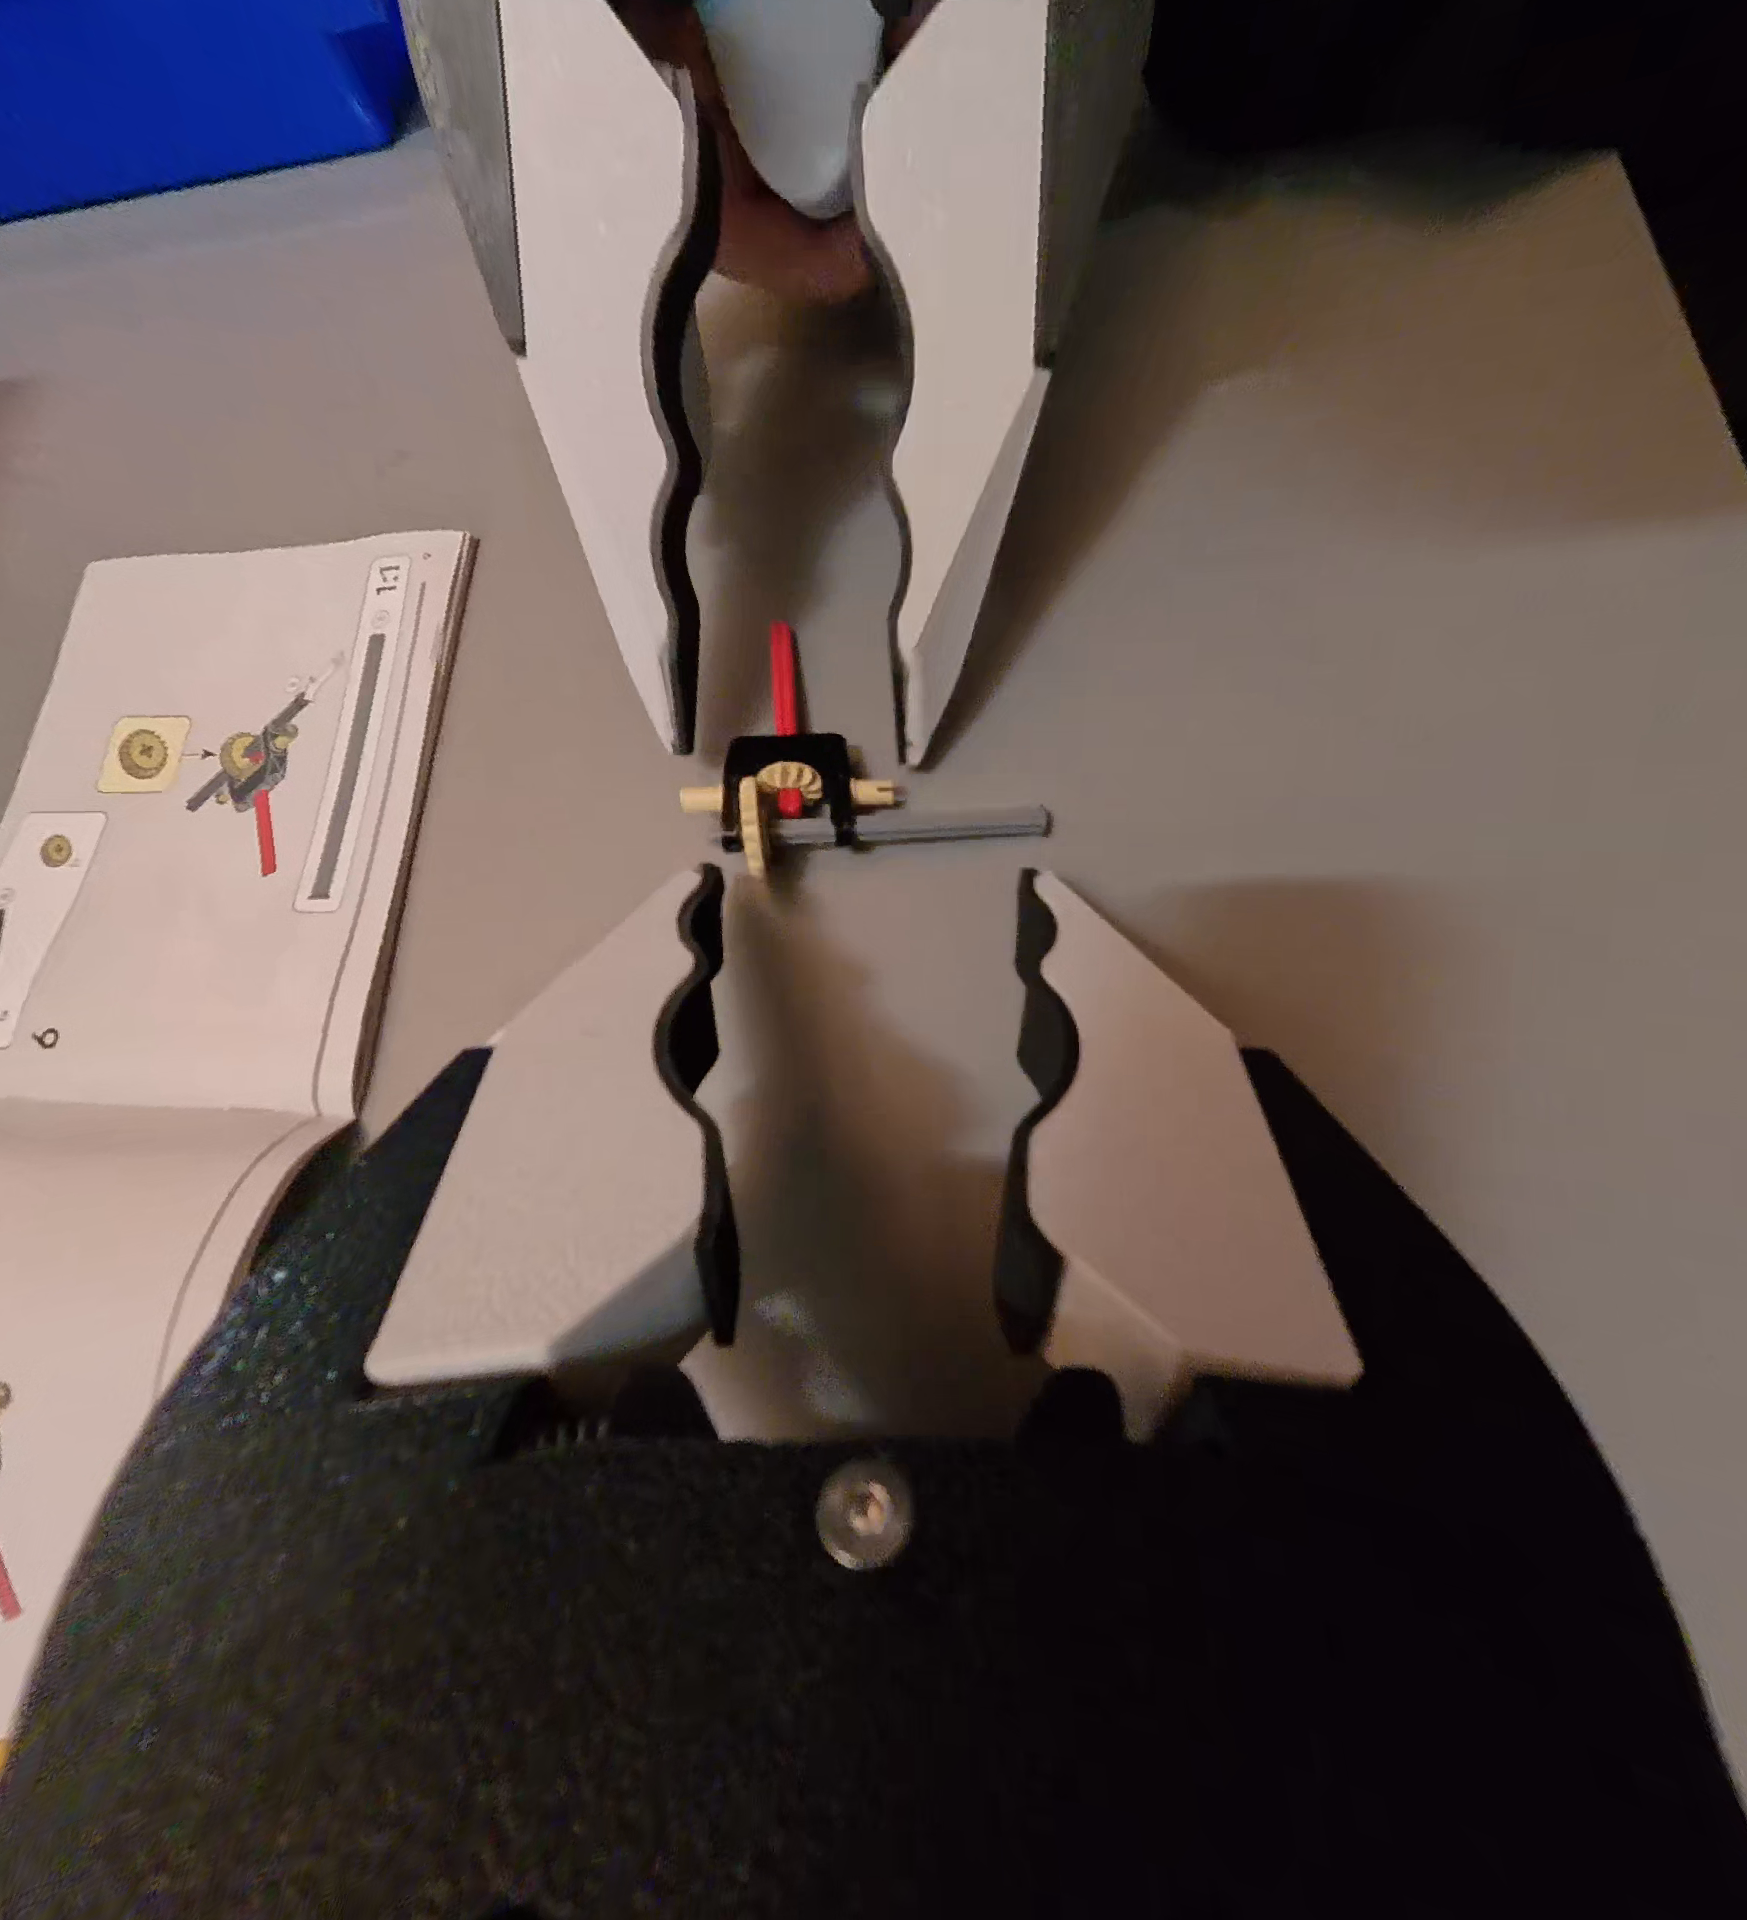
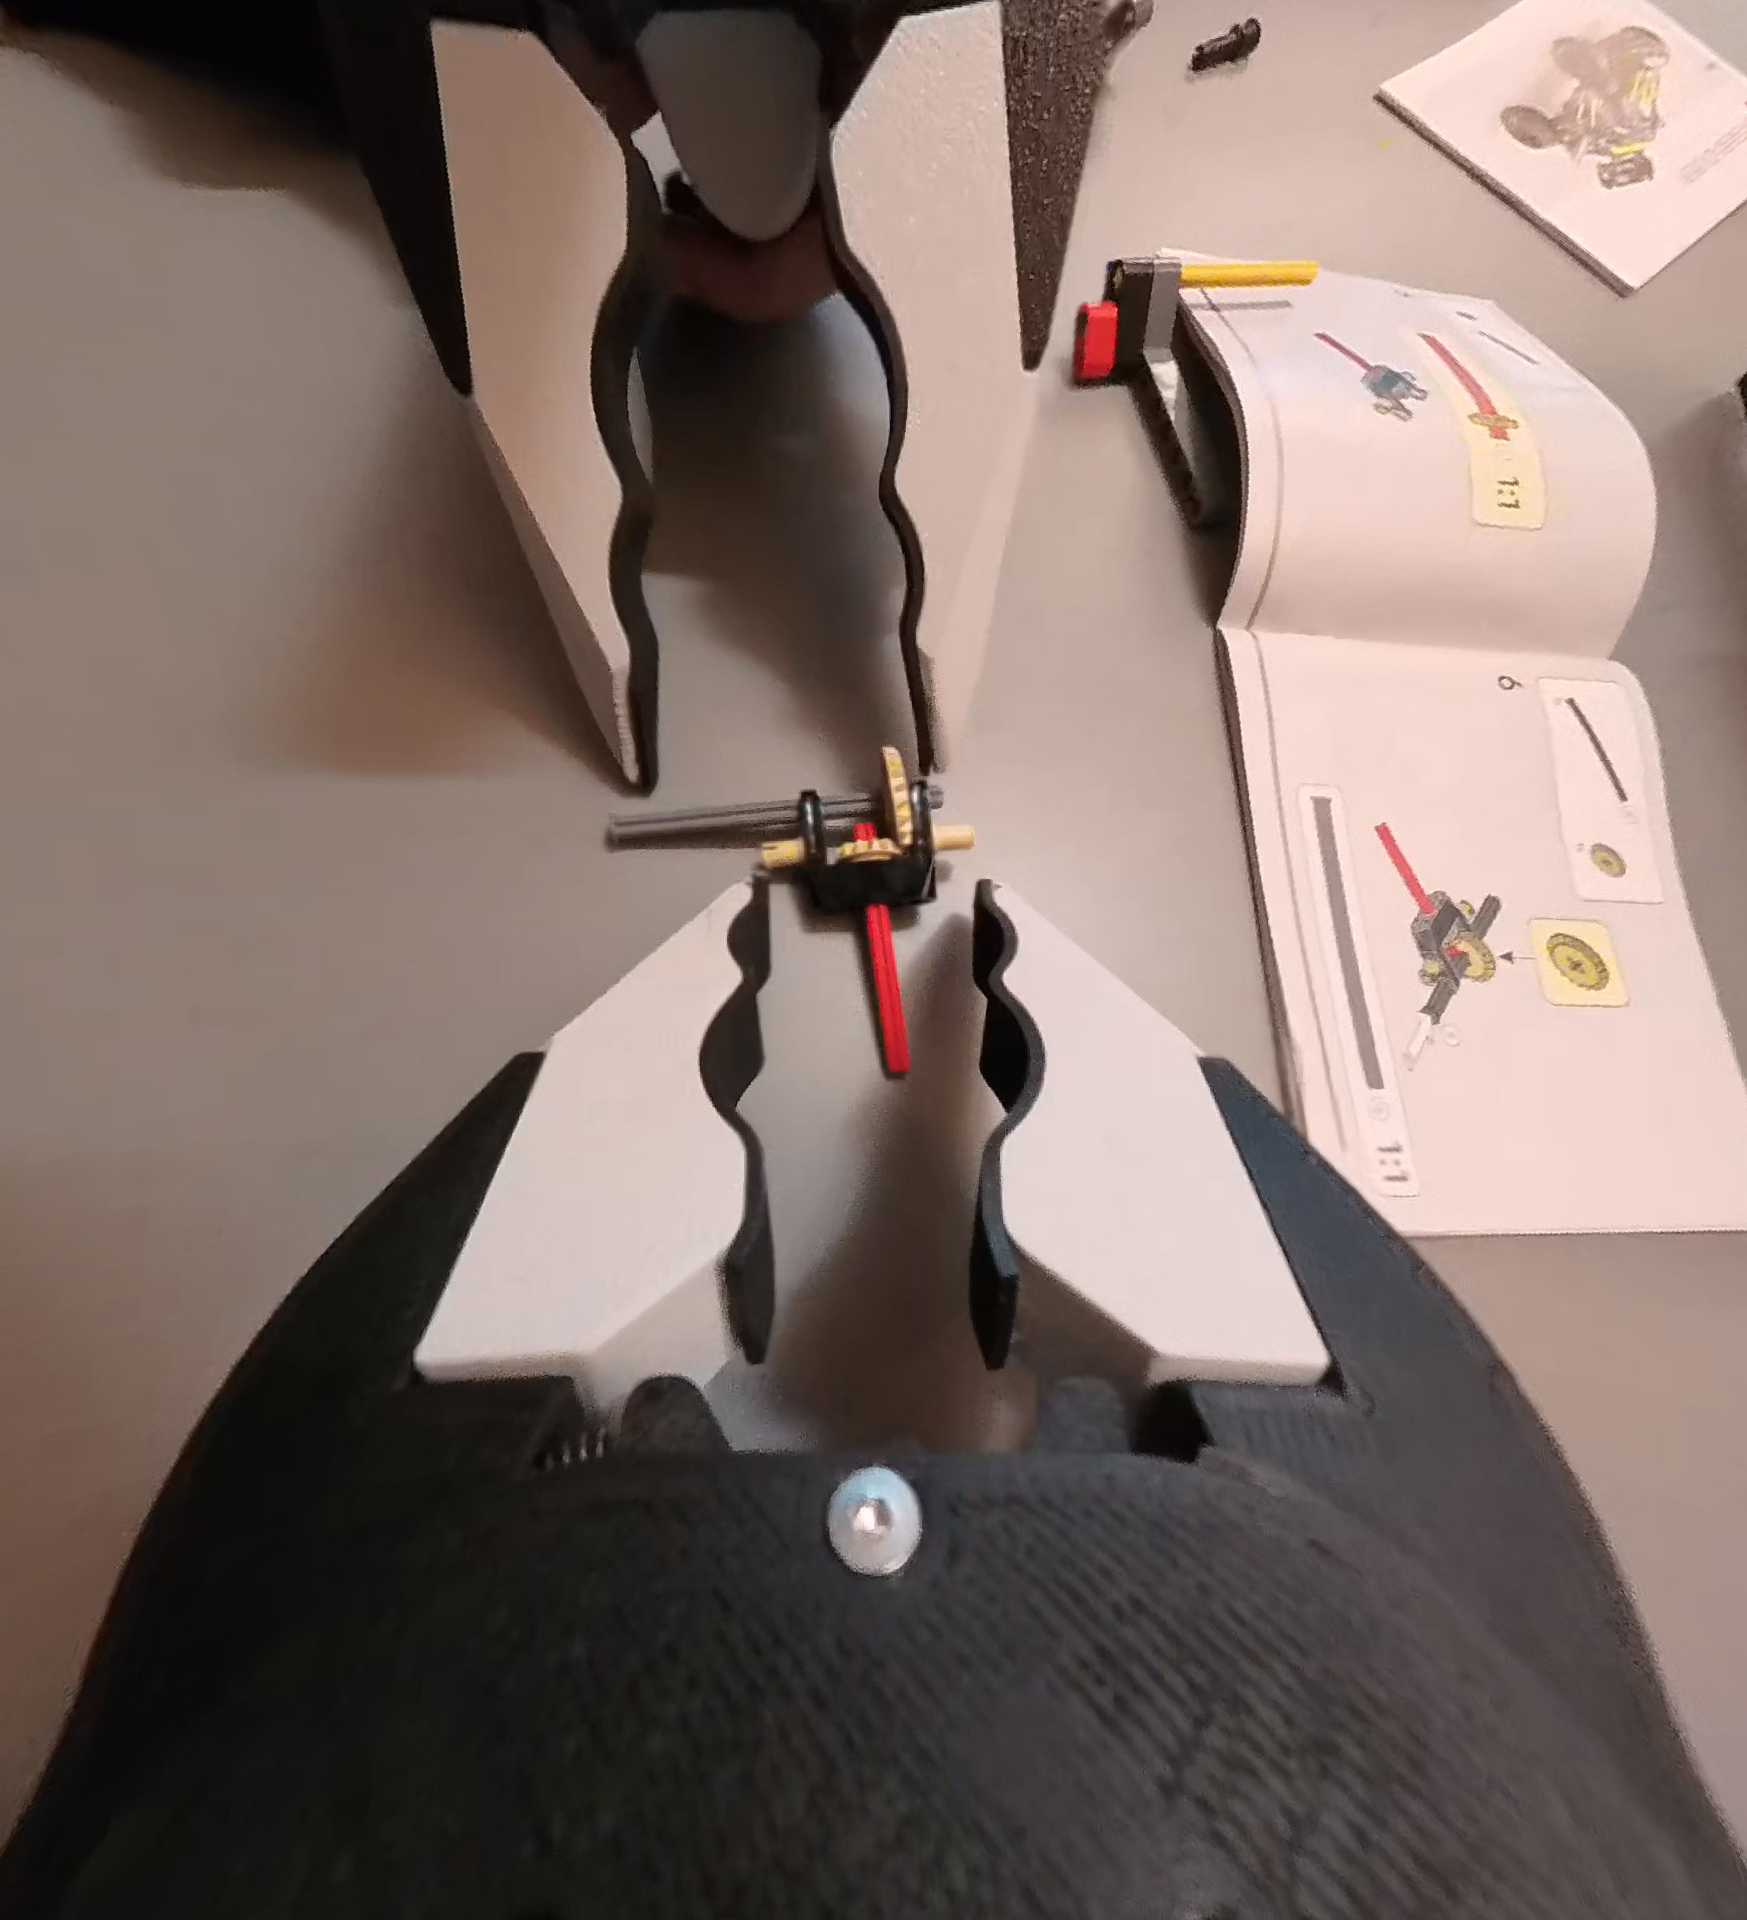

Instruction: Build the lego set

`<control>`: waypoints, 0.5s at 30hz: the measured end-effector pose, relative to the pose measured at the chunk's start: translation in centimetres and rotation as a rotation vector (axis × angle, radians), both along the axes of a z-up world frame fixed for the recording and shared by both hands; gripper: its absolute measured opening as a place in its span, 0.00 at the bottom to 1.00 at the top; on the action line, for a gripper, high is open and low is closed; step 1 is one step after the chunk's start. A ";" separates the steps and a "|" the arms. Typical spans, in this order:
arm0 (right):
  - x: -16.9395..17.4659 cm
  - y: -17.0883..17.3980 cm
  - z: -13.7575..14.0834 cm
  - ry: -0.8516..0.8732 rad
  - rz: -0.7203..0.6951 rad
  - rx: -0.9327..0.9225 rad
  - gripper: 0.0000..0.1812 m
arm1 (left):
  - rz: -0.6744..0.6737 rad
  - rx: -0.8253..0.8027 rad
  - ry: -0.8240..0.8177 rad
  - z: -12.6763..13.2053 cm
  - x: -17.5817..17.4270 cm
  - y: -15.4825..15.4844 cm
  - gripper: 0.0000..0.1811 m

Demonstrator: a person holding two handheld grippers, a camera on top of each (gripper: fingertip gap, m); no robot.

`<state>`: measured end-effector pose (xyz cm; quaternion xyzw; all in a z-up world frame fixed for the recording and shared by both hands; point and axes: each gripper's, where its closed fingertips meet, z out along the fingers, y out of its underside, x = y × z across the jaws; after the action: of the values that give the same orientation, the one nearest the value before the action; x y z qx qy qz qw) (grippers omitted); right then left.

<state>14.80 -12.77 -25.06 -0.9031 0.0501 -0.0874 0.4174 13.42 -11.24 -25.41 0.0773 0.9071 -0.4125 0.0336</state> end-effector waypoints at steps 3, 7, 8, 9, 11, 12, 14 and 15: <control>-0.2 0.2 0.9 0.038 -0.008 0.067 0.23 | -0.005 0.005 0.037 -0.1 -0.5 0.3 0.34; 0.0 0.4 -0.1 0.040 -0.001 0.005 0.24 | 0.009 0.001 0.031 -0.1 -0.5 0.2 0.33; -0.1 0.5 -0.3 0.046 0.014 -0.001 0.23 | 0.012 -0.001 0.025 -0.1 -0.4 0.2 0.32; -0.1 0.6 -0.2 0.044 0.019 -0.002 0.22 | 0.014 -0.003 0.020 -0.1 -0.4 0.2 0.32; 0.0 0.7 -0.3 0.030 0.034 -0.005 0.19 | 0.018 -0.007 0.008 0.0 -0.4 0.1 0.30; 0.0 0.8 -0.3 0.024 0.045 -0.006 0.17 | 0.020 -0.008 0.003 0.0 -0.3 0.1 0.29; -0.1 1.0 -0.3 0.016 0.052 -0.007 0.17 | 0.032 -0.009 -0.004 0.0 -0.3 0.0 0.29; -0.1 0.9 -0.3 0.022 0.052 -0.007 0.17 | 0.038 -0.009 -0.006 0.0 -0.2 0.0 0.28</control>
<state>14.73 -11.82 -25.37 -0.9064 0.0311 -0.0668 0.4160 13.20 -11.27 -25.43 0.0609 0.9064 -0.4157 0.0444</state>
